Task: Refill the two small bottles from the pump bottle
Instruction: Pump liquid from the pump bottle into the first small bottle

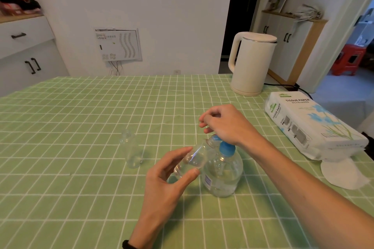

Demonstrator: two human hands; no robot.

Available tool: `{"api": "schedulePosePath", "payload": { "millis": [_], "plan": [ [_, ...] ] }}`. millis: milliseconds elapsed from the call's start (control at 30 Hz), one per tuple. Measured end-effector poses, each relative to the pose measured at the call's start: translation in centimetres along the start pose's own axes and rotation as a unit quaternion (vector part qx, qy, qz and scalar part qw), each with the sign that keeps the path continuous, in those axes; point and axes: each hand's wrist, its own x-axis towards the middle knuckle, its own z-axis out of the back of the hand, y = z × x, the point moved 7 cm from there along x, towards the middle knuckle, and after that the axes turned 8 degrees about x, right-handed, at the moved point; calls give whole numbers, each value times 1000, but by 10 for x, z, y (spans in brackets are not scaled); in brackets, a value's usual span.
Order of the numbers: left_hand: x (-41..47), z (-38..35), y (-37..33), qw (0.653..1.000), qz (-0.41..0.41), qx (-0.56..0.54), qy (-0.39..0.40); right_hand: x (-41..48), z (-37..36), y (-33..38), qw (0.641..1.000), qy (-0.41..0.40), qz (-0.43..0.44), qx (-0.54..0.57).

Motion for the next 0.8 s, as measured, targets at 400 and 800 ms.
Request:
{"api": "schedulePosePath", "payload": {
  "millis": [400, 800],
  "plan": [
    [0, 1, 2, 1000, -13, 22, -1, 0, -6, -10, 999, 14, -24, 22],
    [0, 1, 0, 1000, -5, -1, -3, 0, 0, 4, 999, 2, 19, 39]
  ]
}}
